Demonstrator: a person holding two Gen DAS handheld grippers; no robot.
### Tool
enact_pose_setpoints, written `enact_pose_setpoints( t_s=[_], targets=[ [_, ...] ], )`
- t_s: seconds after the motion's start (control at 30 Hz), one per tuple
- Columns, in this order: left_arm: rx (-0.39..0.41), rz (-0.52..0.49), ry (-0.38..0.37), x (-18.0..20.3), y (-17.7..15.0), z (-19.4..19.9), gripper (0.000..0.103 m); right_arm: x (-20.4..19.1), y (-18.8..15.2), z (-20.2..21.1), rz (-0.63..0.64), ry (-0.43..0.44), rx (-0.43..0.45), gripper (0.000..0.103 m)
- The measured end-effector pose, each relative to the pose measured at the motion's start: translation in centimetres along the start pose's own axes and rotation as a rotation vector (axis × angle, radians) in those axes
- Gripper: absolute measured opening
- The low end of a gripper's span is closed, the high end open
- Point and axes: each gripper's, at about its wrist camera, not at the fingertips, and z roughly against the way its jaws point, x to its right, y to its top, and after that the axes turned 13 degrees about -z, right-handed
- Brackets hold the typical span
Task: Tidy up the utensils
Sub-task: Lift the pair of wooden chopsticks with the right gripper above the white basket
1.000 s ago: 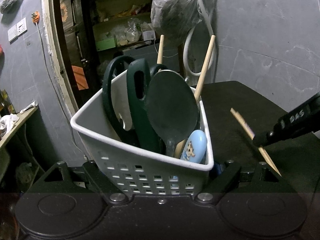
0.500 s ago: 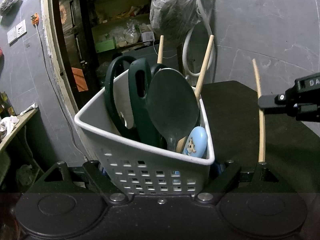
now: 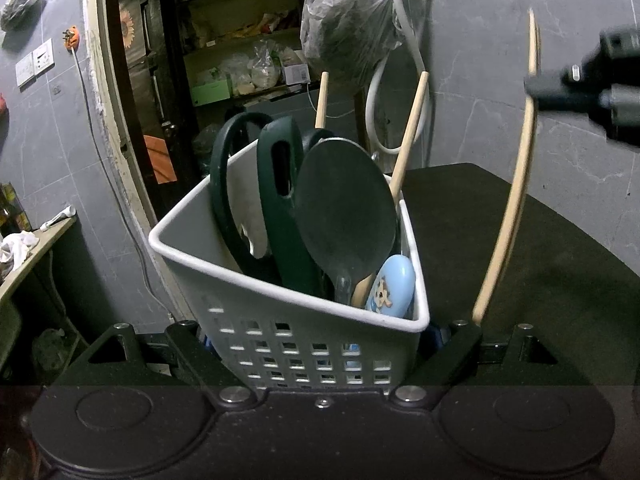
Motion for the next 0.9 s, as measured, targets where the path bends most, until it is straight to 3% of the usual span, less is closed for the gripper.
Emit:
enact_pose_setpoints(
  t_s=[0.43,0.67,0.9],
  targets=[
    [0.001,0.007,-0.004,-0.1,0.1,0.1,0.088,-9.8,4.8,1.2,0.172,0.208,0.071,0.014],
    [0.002,0.012,-0.005,-0.2,0.2,0.0,0.088,-13.2,4.9,-0.4,0.227,0.311,0.013,0.014],
    [0.001,0.016,-0.006,-0.2,0.0,0.0,0.088,-14.4,3.1,-2.9,0.251,0.339,-0.074,0.014]
  ],
)
